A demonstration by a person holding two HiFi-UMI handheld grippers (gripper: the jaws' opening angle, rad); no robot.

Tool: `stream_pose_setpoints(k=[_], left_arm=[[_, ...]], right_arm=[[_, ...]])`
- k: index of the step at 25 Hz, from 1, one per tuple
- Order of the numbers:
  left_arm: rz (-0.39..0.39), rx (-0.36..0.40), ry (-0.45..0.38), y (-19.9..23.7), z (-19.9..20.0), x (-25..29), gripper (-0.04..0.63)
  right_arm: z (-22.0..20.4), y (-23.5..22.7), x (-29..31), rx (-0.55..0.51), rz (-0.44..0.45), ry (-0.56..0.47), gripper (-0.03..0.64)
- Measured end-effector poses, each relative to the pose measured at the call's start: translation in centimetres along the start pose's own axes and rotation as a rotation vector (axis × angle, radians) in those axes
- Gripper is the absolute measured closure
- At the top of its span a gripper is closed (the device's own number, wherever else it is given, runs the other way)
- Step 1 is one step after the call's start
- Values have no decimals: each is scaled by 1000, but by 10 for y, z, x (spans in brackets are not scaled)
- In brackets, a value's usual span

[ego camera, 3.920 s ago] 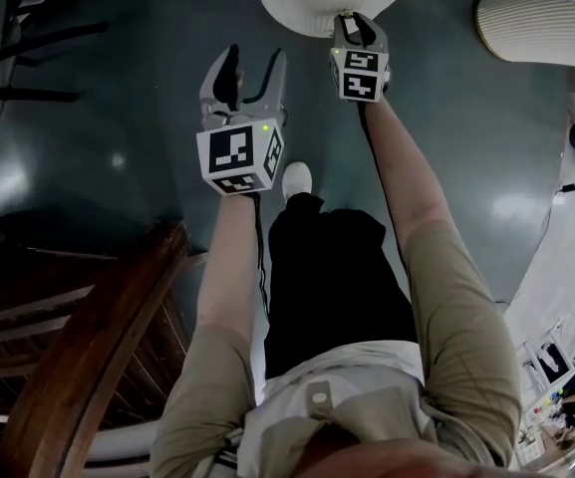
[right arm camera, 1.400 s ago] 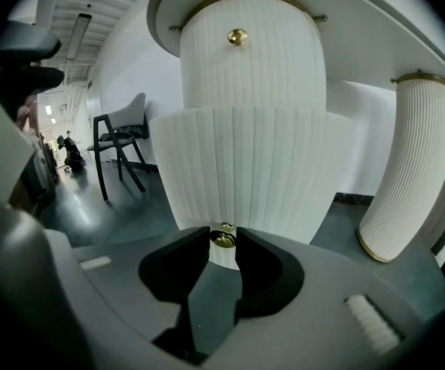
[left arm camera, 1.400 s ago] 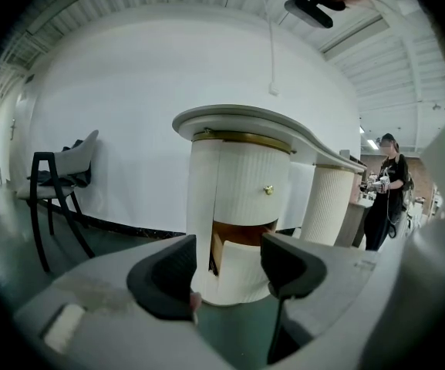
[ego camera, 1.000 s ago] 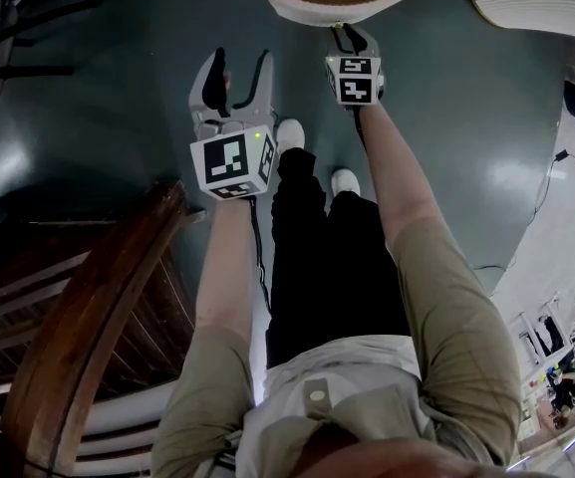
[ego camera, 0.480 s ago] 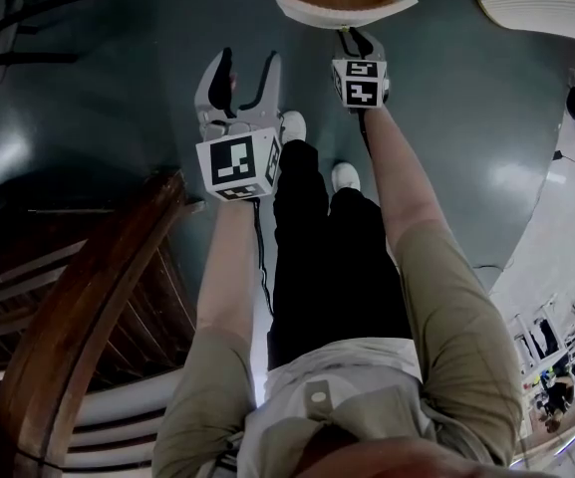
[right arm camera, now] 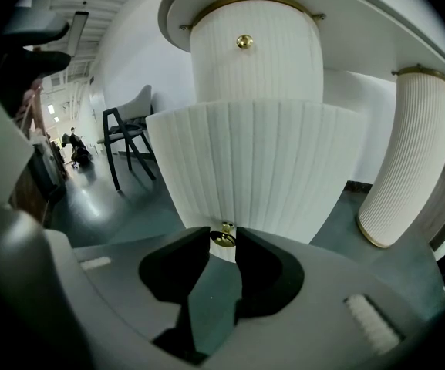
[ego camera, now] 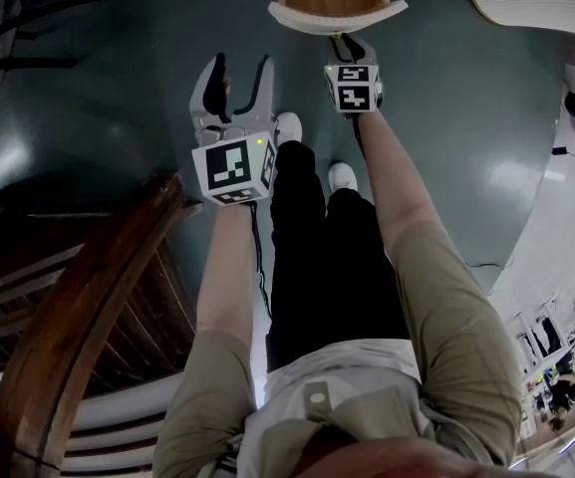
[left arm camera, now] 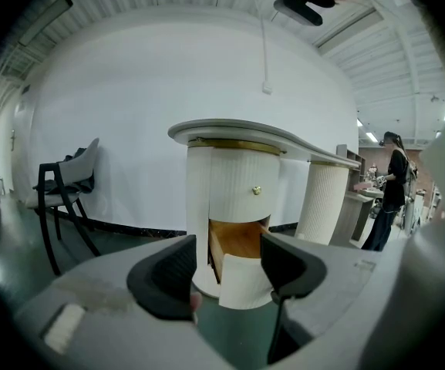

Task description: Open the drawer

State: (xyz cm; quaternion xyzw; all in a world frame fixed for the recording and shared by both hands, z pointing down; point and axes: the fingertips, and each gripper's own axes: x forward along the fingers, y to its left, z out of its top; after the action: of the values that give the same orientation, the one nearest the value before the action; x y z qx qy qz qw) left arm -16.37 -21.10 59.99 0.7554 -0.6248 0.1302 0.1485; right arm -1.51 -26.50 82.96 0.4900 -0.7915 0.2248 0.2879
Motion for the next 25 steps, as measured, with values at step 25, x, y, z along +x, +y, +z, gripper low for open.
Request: stream_pose_setpoints(k=[25], left_arm=[[6, 0, 18, -7, -8, -17, 322]], right_arm=[[-20, 12, -22, -5, 11, 21, 509]])
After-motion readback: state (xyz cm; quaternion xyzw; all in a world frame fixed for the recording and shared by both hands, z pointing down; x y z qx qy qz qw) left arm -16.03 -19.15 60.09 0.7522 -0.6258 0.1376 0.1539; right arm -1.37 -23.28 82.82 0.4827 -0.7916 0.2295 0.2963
